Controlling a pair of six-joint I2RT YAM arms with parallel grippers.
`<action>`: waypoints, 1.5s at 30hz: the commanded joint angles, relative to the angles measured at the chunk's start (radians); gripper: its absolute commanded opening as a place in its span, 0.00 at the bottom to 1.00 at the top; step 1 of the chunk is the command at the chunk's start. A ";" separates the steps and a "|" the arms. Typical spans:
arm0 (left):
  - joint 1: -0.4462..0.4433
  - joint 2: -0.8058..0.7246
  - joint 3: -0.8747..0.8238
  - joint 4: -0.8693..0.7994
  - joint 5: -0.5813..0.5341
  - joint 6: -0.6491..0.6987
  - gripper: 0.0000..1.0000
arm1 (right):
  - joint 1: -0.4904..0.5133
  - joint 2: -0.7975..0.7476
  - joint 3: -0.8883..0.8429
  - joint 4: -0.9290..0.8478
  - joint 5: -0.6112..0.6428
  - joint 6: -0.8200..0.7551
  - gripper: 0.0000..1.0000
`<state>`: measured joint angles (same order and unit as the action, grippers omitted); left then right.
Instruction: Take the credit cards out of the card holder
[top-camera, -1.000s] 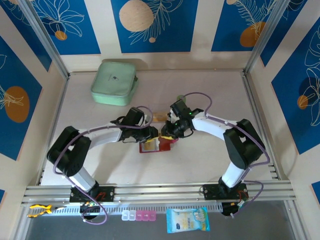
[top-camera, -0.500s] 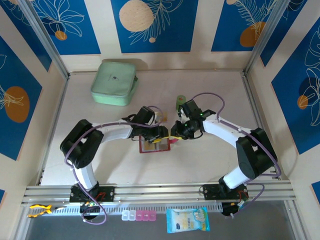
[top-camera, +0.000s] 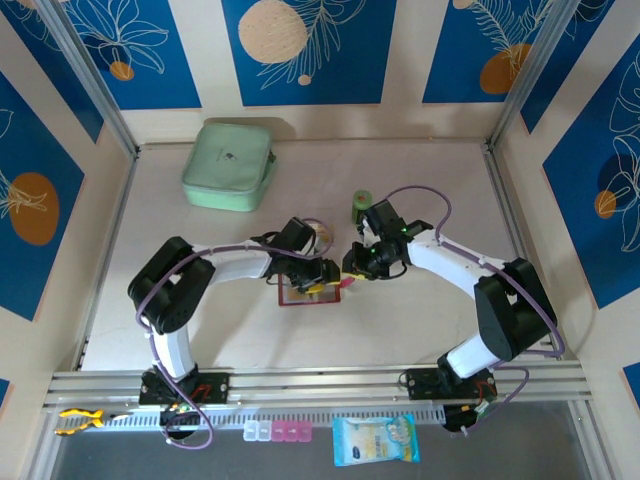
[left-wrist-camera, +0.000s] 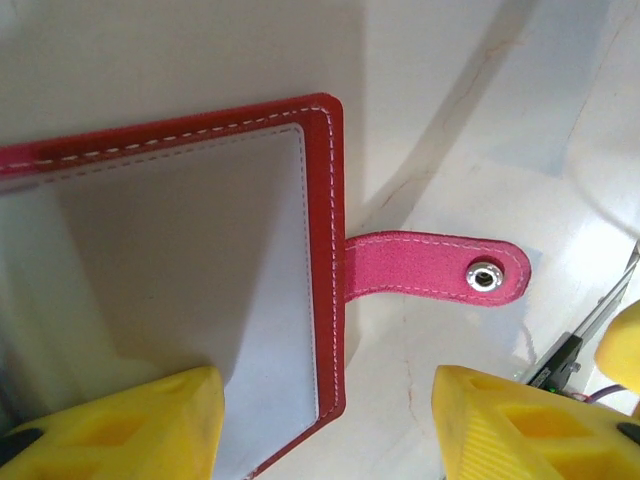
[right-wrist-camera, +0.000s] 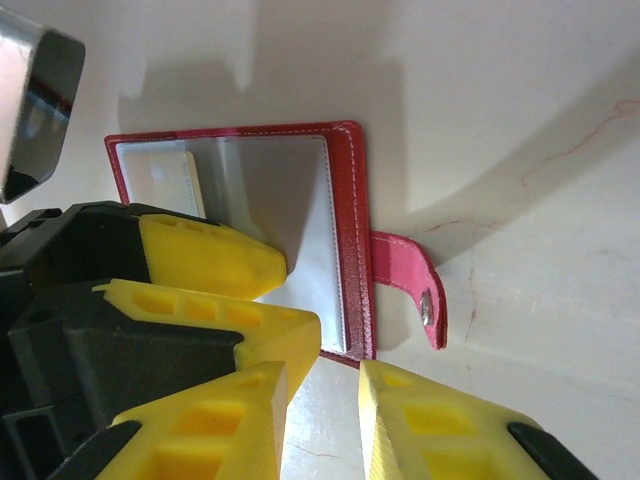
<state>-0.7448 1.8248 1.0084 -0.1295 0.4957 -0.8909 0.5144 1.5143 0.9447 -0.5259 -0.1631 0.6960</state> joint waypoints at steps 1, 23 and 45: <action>-0.017 -0.021 -0.020 -0.057 0.021 0.033 0.58 | -0.001 -0.031 -0.009 -0.022 0.008 0.000 0.27; 0.157 -0.258 -0.131 -0.167 -0.109 0.138 0.55 | 0.072 0.063 0.078 0.025 -0.057 0.046 0.27; 0.216 -0.279 -0.288 -0.104 -0.052 0.117 0.46 | 0.171 0.238 0.161 0.113 -0.148 0.093 0.27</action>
<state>-0.5339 1.5658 0.7376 -0.2211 0.4370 -0.7681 0.6773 1.7378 1.0996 -0.4431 -0.2619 0.7647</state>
